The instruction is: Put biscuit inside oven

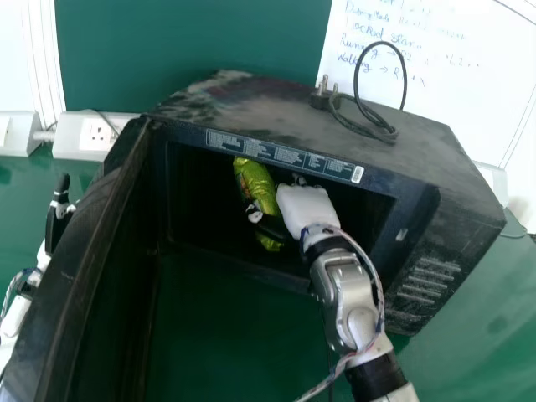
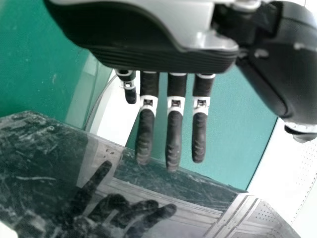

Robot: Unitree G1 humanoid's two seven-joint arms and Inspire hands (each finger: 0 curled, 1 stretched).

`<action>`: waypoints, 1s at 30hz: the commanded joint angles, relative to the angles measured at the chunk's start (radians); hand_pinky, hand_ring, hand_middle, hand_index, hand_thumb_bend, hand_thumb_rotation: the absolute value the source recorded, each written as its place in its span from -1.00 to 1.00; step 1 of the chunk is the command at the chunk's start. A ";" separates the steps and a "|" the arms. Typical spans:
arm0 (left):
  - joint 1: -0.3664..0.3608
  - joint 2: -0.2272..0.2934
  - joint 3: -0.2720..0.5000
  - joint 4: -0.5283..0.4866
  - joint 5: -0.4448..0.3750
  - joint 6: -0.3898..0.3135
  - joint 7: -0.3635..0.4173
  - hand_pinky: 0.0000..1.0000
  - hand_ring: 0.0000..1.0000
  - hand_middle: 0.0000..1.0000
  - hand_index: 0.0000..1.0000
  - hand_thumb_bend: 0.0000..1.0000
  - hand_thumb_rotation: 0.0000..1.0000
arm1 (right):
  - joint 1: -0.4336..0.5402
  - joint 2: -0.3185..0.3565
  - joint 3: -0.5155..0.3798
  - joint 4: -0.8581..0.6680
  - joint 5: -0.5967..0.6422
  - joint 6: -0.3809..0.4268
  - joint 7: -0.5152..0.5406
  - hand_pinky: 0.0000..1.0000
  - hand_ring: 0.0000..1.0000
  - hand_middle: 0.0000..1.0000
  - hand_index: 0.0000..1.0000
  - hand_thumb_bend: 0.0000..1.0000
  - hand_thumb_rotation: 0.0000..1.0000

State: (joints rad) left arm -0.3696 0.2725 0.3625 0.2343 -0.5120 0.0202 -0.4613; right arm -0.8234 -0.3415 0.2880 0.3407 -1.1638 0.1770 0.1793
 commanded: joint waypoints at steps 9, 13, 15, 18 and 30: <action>0.007 -0.005 -0.011 -0.015 0.004 0.011 0.007 -0.51 -0.38 -0.20 -0.02 0.03 -0.85 | -0.062 -0.036 0.051 0.053 0.054 0.020 -0.066 -0.76 -0.62 -0.06 -0.02 0.06 -1.00; 0.007 -0.005 -0.013 -0.015 0.006 0.006 0.005 -0.51 -0.38 -0.20 -0.02 0.03 -0.85 | -0.044 -0.033 0.049 0.020 0.080 0.040 -0.056 -0.55 -0.34 0.00 0.43 0.25 -0.94; 0.007 -0.004 -0.013 -0.014 0.006 0.006 0.002 -0.51 -0.38 -0.20 -0.02 0.03 -0.85 | -0.034 -0.039 0.059 -0.005 0.073 0.061 -0.030 -0.28 -0.03 0.15 0.53 0.57 -0.75; 0.010 -0.005 -0.014 -0.018 0.008 0.004 0.004 -0.51 -0.38 -0.20 -0.02 0.03 -0.85 | -0.018 -0.043 0.074 -0.039 0.065 0.094 -0.004 -0.09 0.21 0.35 0.63 0.76 -0.47; 0.014 -0.005 -0.013 -0.029 0.002 0.012 0.005 -0.51 -0.38 -0.20 -0.02 0.03 -0.85 | 0.045 -0.051 0.084 -0.196 0.064 0.183 0.106 -0.24 0.02 0.25 0.57 0.76 -0.34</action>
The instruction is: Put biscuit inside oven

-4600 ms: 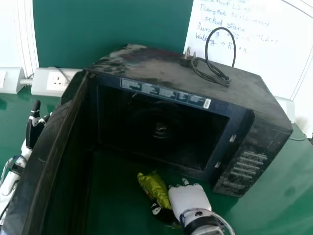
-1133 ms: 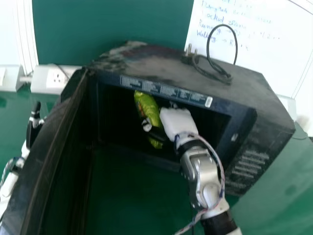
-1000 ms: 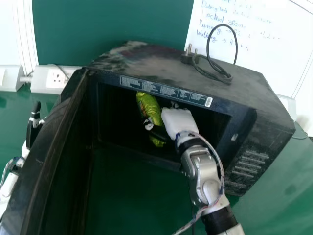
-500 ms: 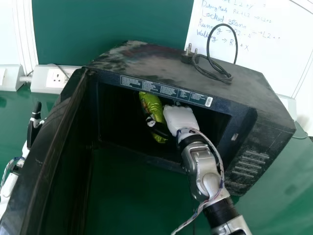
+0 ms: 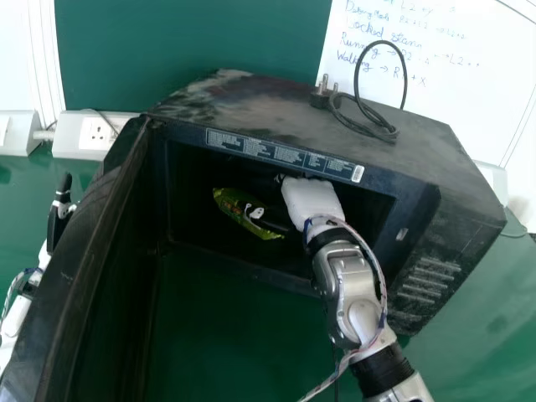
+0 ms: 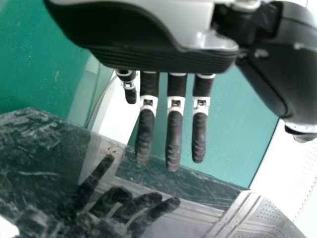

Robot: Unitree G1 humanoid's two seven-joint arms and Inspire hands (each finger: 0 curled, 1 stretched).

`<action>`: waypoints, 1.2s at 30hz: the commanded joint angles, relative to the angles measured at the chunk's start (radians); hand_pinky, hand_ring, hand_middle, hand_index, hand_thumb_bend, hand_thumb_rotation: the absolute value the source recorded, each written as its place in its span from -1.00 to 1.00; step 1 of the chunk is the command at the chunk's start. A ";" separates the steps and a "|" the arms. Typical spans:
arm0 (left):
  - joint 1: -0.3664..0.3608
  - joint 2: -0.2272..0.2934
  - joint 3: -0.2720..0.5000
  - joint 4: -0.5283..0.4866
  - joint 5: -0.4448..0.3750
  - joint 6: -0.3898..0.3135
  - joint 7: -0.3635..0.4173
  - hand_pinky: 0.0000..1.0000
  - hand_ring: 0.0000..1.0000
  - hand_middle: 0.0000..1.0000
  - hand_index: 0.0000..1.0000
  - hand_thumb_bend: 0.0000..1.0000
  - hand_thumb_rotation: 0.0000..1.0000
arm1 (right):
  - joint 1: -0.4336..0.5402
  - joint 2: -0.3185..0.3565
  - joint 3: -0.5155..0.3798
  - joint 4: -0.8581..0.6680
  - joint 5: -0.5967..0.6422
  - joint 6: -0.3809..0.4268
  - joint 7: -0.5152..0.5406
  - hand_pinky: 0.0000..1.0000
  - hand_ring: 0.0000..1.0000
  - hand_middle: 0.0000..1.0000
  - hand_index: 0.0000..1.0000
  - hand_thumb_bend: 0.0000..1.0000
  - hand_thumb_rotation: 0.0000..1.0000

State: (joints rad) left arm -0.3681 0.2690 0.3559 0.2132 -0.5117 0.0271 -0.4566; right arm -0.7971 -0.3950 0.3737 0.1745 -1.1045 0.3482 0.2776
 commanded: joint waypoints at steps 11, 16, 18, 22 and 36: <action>0.006 0.001 -0.003 0.010 0.002 -0.002 -0.011 -0.51 -0.38 -0.19 -0.02 0.03 -0.85 | 0.139 -0.010 -0.023 -0.324 -0.015 0.105 0.185 -0.11 0.12 0.29 0.62 0.67 -0.36; 0.007 0.000 0.000 0.008 0.000 -0.002 -0.008 -0.51 -0.37 -0.19 -0.02 0.03 -0.85 | 0.214 -0.022 -0.047 -0.459 -0.024 0.109 0.236 -0.32 -0.11 0.10 0.40 0.67 -0.35; 0.006 -0.002 0.000 0.009 0.001 -0.006 -0.006 -0.51 -0.37 -0.19 -0.02 0.03 -0.85 | 0.245 -0.032 -0.059 -0.510 -0.032 0.102 0.258 -0.28 -0.05 0.14 0.45 0.69 -0.26; 0.002 0.000 0.000 0.021 0.003 -0.013 -0.015 -0.52 -0.38 -0.19 -0.02 0.03 -0.85 | 0.289 -0.048 -0.082 -0.591 -0.049 0.095 0.305 -0.29 -0.05 0.14 0.57 0.72 -0.14; 0.005 -0.006 -0.002 0.003 0.003 -0.003 0.005 -0.51 -0.38 -0.21 -0.02 0.03 -0.85 | 0.414 -0.021 -0.168 -0.898 -0.042 0.111 0.554 -0.06 0.22 0.36 0.58 0.67 -0.02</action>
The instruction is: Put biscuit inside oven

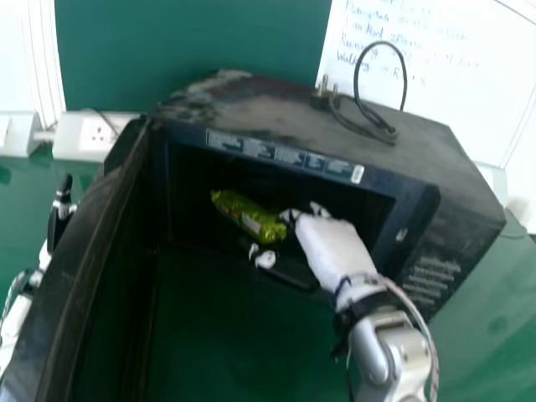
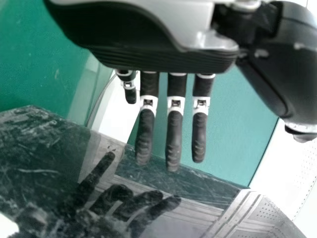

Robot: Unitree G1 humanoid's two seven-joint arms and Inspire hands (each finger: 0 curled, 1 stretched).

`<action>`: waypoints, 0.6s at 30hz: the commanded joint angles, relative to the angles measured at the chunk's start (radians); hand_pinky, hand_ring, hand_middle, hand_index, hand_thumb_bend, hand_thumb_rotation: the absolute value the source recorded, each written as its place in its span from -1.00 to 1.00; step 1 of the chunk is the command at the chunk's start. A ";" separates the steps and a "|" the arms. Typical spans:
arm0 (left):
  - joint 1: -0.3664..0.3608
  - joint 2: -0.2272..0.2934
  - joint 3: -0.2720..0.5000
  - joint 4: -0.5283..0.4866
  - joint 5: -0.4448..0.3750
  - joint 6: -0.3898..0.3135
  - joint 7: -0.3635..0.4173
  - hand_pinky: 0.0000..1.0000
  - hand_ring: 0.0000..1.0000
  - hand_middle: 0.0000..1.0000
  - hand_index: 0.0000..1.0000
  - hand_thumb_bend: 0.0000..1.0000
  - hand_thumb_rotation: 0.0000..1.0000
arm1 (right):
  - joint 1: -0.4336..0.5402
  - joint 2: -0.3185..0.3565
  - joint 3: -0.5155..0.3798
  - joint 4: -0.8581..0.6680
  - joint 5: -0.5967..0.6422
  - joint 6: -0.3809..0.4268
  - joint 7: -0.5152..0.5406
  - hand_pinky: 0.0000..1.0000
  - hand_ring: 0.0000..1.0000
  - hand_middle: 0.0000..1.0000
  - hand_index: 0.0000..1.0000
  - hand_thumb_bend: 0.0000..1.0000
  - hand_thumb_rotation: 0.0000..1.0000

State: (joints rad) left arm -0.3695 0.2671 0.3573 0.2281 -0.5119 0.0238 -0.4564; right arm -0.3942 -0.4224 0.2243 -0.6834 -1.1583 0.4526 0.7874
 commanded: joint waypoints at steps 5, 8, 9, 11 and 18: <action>-0.001 0.000 -0.002 0.003 -0.001 -0.001 -0.005 -0.51 -0.38 -0.20 -0.02 0.03 -0.85 | -0.018 -0.060 -0.088 -0.174 0.085 0.025 0.312 -0.55 -0.34 -0.05 0.43 0.61 0.04; -0.003 -0.001 -0.001 0.008 -0.002 -0.001 -0.007 -0.51 -0.38 -0.19 -0.02 0.03 -0.86 | -0.050 -0.146 -0.163 -0.240 0.198 0.005 0.438 -0.41 -0.11 0.15 0.37 0.70 0.19; -0.003 -0.002 -0.001 0.008 -0.002 0.000 -0.004 -0.51 -0.38 -0.19 -0.02 0.03 -0.86 | -0.061 -0.178 -0.195 -0.256 0.249 -0.001 0.469 -0.38 -0.09 0.16 0.35 0.72 0.24; -0.004 -0.003 0.000 0.008 -0.003 -0.001 -0.004 -0.51 -0.38 -0.19 -0.02 0.03 -0.86 | -0.083 -0.234 -0.254 -0.283 0.332 0.003 0.512 -0.36 -0.09 0.14 0.34 0.79 0.34; -0.006 -0.004 0.000 0.017 -0.001 -0.009 -0.008 -0.50 -0.37 -0.19 -0.02 0.03 -0.86 | -0.188 -0.434 -0.469 -0.309 0.613 0.107 0.616 -0.72 -0.51 -0.27 0.37 0.69 0.28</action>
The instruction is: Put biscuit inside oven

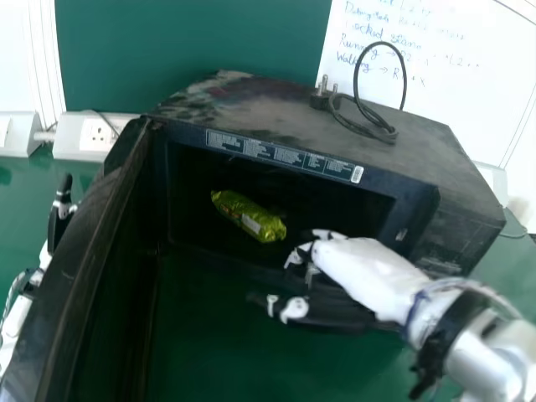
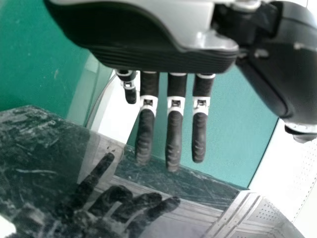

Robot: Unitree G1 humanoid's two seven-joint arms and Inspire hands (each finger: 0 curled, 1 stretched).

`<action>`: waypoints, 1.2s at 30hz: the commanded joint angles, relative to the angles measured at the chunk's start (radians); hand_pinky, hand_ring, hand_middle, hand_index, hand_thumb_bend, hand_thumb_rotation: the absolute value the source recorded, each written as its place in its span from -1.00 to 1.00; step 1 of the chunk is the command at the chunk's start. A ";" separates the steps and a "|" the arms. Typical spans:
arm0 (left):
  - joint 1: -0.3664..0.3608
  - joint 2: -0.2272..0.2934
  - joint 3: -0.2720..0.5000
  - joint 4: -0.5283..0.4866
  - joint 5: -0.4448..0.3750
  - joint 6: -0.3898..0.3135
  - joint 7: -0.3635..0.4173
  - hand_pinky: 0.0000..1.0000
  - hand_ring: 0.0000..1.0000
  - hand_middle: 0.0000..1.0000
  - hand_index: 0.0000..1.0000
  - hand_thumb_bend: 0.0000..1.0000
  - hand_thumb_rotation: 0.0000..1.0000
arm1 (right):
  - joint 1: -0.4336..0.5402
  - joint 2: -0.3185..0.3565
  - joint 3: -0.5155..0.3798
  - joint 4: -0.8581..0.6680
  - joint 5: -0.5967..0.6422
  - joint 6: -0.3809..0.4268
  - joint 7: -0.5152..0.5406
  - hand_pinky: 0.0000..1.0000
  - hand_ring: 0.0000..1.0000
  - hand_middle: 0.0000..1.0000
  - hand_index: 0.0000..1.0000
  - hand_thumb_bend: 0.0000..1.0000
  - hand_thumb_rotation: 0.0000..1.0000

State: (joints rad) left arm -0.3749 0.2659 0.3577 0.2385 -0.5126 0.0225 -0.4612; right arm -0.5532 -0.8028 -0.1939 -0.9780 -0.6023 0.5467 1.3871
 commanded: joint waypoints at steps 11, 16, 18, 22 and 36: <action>-0.006 0.007 0.008 0.032 -0.001 -0.023 -0.028 -0.51 -0.37 -0.18 -0.02 0.03 -0.85 | 0.037 -0.143 -0.462 0.145 0.524 0.035 -0.047 -0.34 -0.18 0.00 0.29 0.71 -0.06; -0.010 0.008 0.016 0.047 -0.009 -0.027 -0.039 -0.52 -0.37 -0.19 -0.02 0.03 -0.85 | 0.112 -0.176 -0.576 0.281 0.680 -0.039 -0.074 -0.38 -0.19 0.04 0.35 0.55 -0.23; -0.010 0.008 0.019 0.050 -0.013 -0.032 -0.047 -0.52 -0.37 -0.19 -0.02 0.03 -0.85 | 0.133 -0.191 -0.602 0.349 0.748 -0.068 -0.073 -0.38 -0.17 0.07 0.38 0.53 -0.30; -0.010 0.011 0.021 0.054 -0.018 -0.044 -0.073 -0.51 -0.36 -0.17 -0.02 0.04 -0.84 | 0.173 -0.205 -0.652 0.459 0.857 -0.089 -0.096 -0.33 -0.11 0.09 0.39 0.62 -0.38; 0.050 0.009 -0.036 -0.031 0.061 -0.157 -0.119 -0.43 -0.33 -0.17 -0.02 0.04 -0.84 | 0.280 -0.155 -0.703 0.632 0.832 -0.362 -0.434 -0.20 -0.05 0.09 0.42 0.40 -0.25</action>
State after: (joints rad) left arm -0.3439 0.2693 0.3440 0.2252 -0.4698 -0.1116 -0.5570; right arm -0.2850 -0.9773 -0.9123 -0.3581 0.2491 0.2262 1.0040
